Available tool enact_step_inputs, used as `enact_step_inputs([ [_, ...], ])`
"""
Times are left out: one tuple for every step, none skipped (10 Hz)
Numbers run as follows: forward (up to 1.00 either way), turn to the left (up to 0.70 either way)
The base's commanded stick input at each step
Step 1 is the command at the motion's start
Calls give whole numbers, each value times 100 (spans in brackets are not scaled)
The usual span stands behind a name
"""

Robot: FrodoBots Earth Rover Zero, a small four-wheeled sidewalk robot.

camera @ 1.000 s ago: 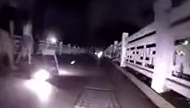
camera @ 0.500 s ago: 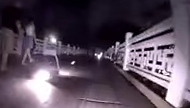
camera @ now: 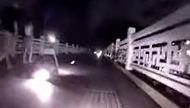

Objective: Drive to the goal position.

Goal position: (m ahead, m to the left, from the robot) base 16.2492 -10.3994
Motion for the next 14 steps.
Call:
enact_step_inputs([
  [70, 0],
  [70, 0],
  [70, 0],
  [70, 0],
  [70, 0],
  [70, 0],
  [70, 0],
  [70, 0],
  [70, 0],
  [70, 0],
  [70, 0],
  [70, 0],
  [70, 0],
  [70, 0],
])
